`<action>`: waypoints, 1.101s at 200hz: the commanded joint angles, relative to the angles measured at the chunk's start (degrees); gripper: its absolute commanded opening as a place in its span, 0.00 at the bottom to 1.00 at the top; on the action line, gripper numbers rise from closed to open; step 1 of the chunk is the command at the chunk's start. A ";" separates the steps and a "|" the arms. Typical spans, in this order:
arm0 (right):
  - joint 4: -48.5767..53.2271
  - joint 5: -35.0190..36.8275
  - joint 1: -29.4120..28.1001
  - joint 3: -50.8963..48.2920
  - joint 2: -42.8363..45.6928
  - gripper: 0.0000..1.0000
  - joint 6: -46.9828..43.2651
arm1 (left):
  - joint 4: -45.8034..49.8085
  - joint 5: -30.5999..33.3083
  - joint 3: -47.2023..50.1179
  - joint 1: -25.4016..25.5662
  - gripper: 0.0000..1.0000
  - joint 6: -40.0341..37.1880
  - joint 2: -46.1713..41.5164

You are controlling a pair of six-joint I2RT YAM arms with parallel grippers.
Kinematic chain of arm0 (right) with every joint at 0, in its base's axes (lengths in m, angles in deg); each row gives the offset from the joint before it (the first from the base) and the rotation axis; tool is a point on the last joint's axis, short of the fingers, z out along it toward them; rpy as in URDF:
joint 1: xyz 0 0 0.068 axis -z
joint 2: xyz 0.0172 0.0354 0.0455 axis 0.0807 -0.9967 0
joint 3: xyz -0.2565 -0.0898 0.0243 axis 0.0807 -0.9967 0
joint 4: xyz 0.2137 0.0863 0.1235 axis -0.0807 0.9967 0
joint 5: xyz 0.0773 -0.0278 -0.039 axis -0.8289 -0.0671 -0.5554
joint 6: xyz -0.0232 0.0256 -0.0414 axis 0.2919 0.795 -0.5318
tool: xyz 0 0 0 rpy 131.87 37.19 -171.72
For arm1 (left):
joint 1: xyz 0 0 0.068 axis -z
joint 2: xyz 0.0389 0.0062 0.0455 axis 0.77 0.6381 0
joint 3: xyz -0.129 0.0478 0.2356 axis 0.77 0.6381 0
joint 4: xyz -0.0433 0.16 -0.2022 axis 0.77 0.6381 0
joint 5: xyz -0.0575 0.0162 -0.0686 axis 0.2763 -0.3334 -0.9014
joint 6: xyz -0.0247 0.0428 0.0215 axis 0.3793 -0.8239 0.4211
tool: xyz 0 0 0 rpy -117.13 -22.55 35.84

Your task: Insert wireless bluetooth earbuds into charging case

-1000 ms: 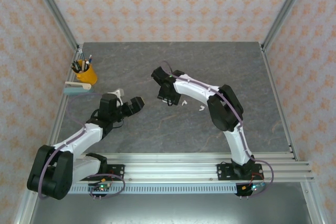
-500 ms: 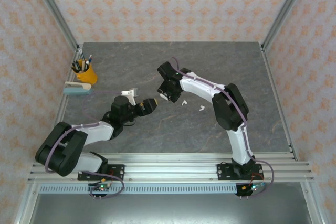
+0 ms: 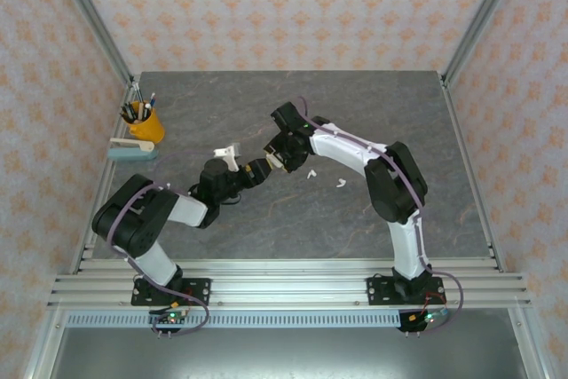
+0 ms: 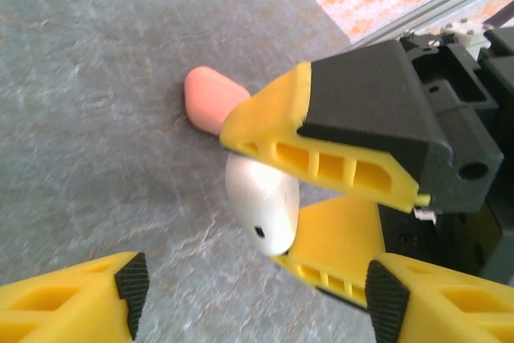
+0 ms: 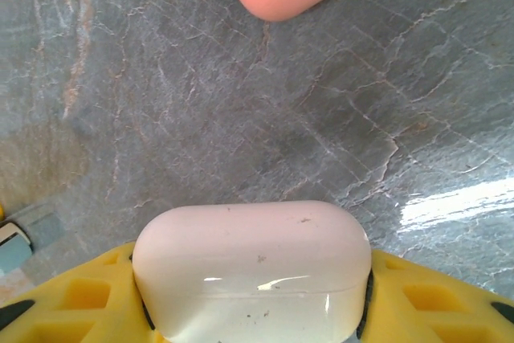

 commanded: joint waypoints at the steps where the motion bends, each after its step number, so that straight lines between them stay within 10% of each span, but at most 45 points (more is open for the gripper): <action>1: -1.64 -0.82 0.68 -0.44 3.12 0.42 1.43 | -5.53 0.63 -2.52 0.51 0.72 0.56 1.77; 220: -6.28 -4.31 1.61 -4.24 4.49 0.40 3.09 | -8.86 -0.72 -10.90 1.95 0.40 2.55 10.86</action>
